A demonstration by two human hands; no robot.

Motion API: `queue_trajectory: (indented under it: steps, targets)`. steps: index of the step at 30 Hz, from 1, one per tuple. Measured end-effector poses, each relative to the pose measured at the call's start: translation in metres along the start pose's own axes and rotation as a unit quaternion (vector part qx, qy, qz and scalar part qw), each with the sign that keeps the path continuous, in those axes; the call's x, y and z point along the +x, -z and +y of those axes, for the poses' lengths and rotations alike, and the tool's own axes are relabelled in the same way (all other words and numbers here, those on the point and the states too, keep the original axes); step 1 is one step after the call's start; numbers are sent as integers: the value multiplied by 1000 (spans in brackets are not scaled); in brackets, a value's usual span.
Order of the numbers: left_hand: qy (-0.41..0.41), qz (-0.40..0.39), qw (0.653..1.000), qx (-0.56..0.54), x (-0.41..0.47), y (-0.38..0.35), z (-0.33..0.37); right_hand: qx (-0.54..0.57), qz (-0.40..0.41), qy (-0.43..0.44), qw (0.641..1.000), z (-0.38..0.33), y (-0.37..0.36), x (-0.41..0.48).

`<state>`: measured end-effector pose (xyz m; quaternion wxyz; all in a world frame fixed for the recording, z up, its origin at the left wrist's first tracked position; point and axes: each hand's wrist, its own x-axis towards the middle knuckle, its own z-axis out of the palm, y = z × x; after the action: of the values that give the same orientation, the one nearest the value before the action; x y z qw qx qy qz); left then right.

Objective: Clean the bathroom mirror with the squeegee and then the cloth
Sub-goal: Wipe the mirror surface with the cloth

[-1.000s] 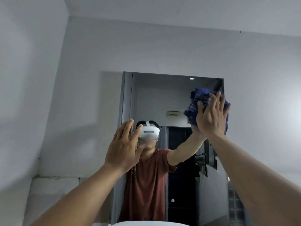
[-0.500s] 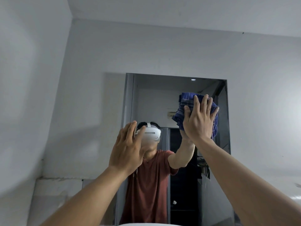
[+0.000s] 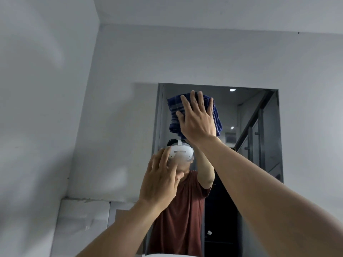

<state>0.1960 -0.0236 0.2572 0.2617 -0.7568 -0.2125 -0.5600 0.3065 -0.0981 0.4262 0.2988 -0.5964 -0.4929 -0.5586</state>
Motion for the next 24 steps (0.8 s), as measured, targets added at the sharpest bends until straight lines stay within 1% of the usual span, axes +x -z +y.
queue_trajectory:
  steps: [3,5,9,13,15,19,24]
  targets:
    - [-13,-8,1000,-13,-36,-3,0,-4,-9,18,1000,-5,-5,-4]
    - [-24,-30,999,-21,-59,-7,-1,-12,-11,39,999,-9,-7,-10]
    - [-14,-69,997,-45,-74,-14,1,-25,-27,113,993,-15,-11,-26]
    - [1,-85,994,-61,-74,-12,3,-47,-65,204,976,-13,-13,-51]
    - [2,-85,994,-72,-73,-11,2,-46,-77,226,970,-6,-13,-67]
    - [-12,-79,994,-79,-71,-7,4,-47,-78,216,972,18,-12,-95]
    - [-8,-62,996,-64,-71,-4,4,-41,-49,139,988,59,-3,-115]
